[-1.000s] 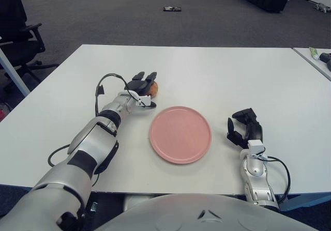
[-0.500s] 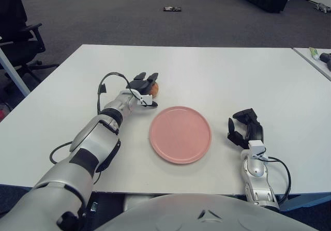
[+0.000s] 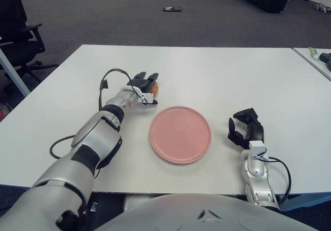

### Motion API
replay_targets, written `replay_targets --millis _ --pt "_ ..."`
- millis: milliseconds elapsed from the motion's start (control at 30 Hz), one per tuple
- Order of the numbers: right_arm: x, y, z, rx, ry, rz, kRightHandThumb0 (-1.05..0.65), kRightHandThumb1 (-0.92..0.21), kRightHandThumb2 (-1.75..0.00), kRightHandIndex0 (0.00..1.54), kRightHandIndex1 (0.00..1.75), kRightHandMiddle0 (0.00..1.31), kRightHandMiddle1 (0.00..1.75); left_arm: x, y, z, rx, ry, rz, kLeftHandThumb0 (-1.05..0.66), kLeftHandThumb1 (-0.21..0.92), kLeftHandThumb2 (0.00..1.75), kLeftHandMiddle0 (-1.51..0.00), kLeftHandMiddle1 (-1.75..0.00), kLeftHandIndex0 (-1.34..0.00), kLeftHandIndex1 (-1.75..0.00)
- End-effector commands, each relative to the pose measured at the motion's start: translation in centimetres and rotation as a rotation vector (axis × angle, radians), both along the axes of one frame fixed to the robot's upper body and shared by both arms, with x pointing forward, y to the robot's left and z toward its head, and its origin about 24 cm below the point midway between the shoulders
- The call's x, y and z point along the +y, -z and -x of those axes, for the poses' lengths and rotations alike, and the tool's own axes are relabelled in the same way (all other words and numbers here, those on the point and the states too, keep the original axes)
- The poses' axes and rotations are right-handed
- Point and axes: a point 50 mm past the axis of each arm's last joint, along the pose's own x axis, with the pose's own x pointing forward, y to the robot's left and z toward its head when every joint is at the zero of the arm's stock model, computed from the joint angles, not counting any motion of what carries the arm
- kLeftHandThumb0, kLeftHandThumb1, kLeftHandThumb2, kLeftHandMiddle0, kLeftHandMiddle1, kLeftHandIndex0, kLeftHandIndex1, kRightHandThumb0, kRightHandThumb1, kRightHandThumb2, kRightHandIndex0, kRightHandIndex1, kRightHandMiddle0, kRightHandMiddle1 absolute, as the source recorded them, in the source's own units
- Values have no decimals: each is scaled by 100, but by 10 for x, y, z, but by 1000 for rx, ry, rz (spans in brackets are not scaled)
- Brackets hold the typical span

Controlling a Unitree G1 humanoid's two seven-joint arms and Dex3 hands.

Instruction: Put the apple into the plate.

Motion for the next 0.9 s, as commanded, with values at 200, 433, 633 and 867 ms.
replay_targets --millis 200,433,633,867 --pt "-1 -3 -2 -7 18 -12 -40 -60 -97 67 132 39 175 8 15 9 103 -9 -83 -100 92 40 -1 -1 0 -38" --pt "-2 -3 -2 -7 21 -18 -40 -59 -97 68 130 40 175 9 15 8 101 -1 -101 -103 92 39 -7 -4 0 -44" --pt "-2 -4 -2 -13 17 -10 -40 -60 -96 70 133 39 175 10 15 8 100 9 -125 -104 92 39 -10 -7 0 -50" --pt "-2 -4 -1 -12 17 -7 -39 -61 -95 70 134 39 175 11 16 9 105 14 -143 -101 92 39 -7 -7 0 -49"
